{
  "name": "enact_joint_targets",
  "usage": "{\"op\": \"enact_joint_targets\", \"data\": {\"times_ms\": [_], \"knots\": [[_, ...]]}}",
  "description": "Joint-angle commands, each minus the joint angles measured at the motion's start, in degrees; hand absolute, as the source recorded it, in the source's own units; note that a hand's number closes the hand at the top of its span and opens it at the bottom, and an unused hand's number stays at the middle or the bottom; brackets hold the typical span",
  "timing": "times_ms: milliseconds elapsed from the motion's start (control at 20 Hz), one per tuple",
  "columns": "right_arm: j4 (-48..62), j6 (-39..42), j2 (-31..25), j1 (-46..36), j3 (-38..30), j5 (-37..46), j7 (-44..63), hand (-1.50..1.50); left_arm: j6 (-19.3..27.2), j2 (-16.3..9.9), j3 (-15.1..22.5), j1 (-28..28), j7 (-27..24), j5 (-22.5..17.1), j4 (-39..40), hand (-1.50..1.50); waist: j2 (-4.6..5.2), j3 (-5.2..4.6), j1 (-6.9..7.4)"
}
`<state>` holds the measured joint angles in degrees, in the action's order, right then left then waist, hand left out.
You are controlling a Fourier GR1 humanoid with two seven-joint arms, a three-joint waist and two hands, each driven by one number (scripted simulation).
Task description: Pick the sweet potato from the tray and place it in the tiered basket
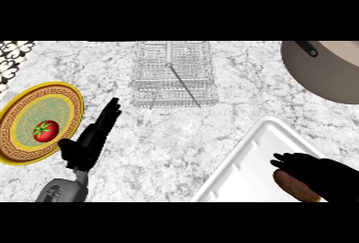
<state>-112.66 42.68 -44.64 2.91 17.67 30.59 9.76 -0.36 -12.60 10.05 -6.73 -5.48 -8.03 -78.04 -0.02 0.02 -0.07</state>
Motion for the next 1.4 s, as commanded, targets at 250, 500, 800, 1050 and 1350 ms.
{"op": "enact_joint_targets", "data": {"times_ms": [250, 500, 800, 1050, 1350], "knots": [[7.9, 0.0, 5.1, 0.0, -0.5, 9.1, -5.3, -1.5, -1.2, 1.9, -1.4, 0.4, 4.0, 1.6, -4.7, 0.0, -0.02, 0.0, 0.14], [11.3, -3.9, 5.5, 3.2, -0.1, 14.9, -11.6, -1.5, -2.1, 3.3, -2.5, 0.7, -1.2, 3.7, 0.2, 0.0, -0.01, -0.01, -0.05], [11.9, -6.4, 8.2, 6.7, 1.4, 19.5, -13.3, -1.5, -2.9, 4.2, -4.3, -2.9, -0.3, 4.8, 4.2, 0.0, -0.01, -0.02, -0.23], [14.8, -9.5, 12.5, 5.2, -0.6, 14.8, -19.2, 1.5, -2.9, 4.2, -3.9, 0.5, -1.4, 5.2, 0.9, 0.0, 0.0, 0.0, -0.23], [15.0, -7.6, 15.6, 1.5, -2.0, 16.5, -20.4, 1.5, -4.4, 5.4, -4.7, 0.0, 0.5, 4.9, 0.7, 0.0, 0.01, -0.02, -0.01]]}}
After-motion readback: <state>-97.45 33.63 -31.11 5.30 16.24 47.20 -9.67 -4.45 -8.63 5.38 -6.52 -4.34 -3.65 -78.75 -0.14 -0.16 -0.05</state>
